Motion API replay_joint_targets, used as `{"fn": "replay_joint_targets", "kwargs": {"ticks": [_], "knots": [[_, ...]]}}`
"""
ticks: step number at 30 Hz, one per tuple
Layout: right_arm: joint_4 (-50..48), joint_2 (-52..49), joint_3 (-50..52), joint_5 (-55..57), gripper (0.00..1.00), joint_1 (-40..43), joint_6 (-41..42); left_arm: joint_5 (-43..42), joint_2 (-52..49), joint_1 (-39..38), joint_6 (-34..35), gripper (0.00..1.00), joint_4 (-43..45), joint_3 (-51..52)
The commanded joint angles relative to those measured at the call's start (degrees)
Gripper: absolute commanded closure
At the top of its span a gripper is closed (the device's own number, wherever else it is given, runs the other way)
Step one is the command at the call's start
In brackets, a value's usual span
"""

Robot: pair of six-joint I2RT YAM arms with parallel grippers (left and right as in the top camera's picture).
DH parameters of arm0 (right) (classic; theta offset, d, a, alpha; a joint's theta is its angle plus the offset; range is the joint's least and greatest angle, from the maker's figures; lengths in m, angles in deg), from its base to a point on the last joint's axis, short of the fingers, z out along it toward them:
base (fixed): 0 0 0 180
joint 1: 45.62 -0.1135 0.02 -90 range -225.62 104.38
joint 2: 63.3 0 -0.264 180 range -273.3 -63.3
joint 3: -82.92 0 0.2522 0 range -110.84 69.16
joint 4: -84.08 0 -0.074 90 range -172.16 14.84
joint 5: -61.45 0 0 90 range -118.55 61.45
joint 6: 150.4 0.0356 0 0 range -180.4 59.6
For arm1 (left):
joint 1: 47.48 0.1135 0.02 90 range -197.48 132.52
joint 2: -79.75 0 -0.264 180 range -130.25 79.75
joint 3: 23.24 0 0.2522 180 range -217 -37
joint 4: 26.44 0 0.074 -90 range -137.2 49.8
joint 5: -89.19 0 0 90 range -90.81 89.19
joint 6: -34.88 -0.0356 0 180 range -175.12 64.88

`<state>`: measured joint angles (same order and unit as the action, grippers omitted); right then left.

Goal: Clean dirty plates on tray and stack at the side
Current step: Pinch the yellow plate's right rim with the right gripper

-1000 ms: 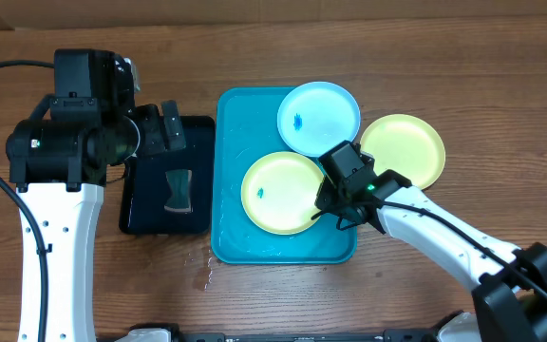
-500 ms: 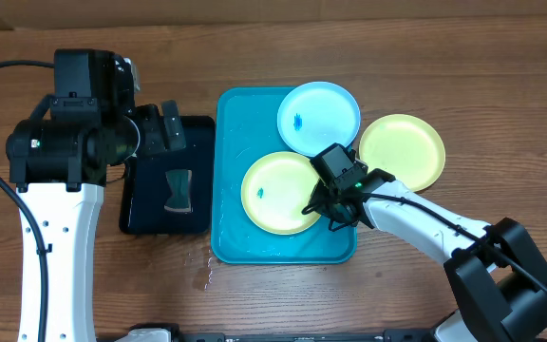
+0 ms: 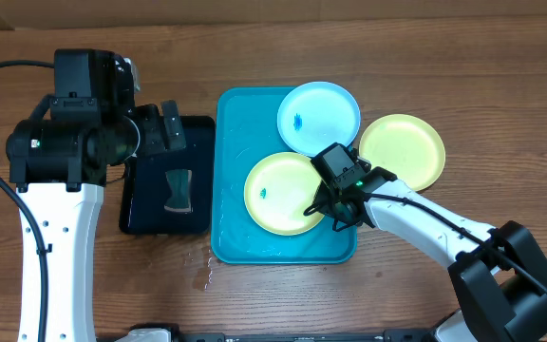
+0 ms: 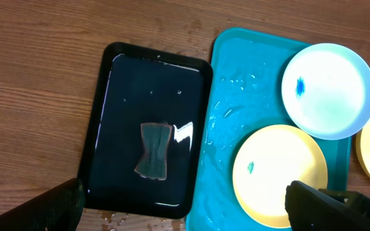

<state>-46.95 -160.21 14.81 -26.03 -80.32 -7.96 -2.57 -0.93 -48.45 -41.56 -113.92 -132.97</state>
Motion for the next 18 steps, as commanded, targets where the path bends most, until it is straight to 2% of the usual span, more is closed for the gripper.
{"fn": "replay_joint_targets", "kwargs": {"ticks": [1,18], "knots": [[-0.7,1.6,-1.3,1.3,0.82,-0.5,-0.3,-0.7,0.9,0.3,0.6,0.0,0.2,-0.9],[-0.7,1.6,-1.1,1.3,0.94,-1.2,-0.1,-0.6,0.9,0.3,0.6,0.0,0.2,-0.9]]}}
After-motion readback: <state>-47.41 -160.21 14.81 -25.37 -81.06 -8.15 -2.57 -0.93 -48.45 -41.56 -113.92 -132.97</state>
